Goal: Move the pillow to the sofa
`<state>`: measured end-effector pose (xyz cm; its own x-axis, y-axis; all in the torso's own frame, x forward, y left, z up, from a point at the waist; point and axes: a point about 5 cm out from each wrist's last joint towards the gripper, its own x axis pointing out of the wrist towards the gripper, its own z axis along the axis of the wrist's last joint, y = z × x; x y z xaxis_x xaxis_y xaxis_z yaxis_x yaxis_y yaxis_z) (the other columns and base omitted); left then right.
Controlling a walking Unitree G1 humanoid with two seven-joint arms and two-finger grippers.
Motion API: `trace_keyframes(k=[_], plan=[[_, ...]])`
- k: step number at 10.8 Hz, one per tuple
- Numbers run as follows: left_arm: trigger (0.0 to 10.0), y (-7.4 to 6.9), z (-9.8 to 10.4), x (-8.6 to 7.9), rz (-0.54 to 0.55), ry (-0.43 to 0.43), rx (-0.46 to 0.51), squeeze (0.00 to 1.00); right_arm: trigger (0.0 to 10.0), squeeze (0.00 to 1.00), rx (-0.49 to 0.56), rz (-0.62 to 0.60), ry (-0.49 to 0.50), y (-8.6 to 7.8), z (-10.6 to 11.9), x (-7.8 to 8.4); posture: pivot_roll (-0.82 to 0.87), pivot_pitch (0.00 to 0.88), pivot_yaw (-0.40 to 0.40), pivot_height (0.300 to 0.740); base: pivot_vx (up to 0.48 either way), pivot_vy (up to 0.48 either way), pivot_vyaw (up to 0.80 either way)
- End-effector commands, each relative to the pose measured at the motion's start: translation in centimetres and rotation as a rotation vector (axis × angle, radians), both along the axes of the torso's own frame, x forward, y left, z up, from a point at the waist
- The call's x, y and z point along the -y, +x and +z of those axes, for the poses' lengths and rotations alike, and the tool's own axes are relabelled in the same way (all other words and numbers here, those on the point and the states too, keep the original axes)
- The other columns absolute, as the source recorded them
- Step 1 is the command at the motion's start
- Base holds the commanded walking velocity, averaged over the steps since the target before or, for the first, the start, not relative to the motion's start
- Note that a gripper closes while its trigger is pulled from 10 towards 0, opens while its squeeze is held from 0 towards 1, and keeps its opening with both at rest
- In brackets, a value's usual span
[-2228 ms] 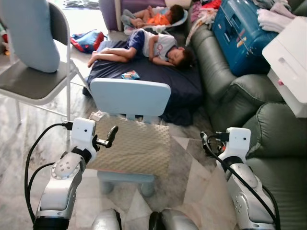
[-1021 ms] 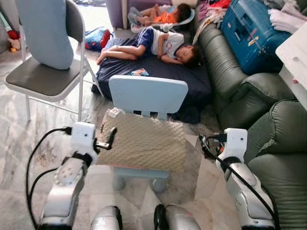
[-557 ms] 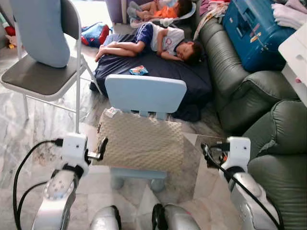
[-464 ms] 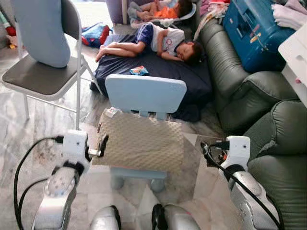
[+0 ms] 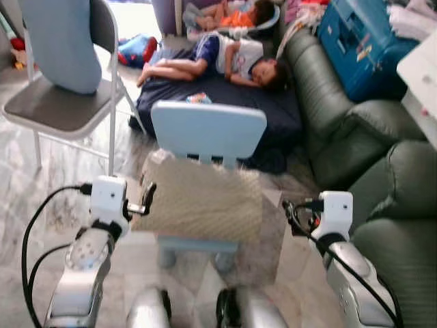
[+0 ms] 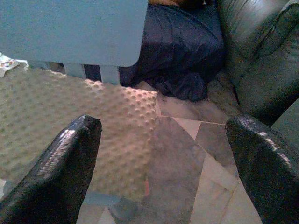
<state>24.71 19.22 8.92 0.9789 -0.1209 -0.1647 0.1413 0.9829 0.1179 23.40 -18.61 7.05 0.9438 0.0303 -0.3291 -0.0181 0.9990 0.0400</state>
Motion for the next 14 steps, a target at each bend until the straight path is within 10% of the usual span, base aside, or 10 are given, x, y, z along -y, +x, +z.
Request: trace_keyframes(k=[1,14], plan=[[10.0,-0.2,-0.5,-0.1,0.005,0.013,-0.024,0.0,10.0,0.0,-0.011,-0.007,-0.004,-0.2,-0.2,0.2,-0.02,0.147,-0.083,0.62,0.0,0.0,0.0],[10.0,0.9,-0.3,-0.8,0.085,0.058,0.003,0.0,10.0,0.0,0.069,0.081,-0.008,1.2,0.8,-0.8,-0.02,0.14,-0.087,0.582,0.0,0.0,0.0]])
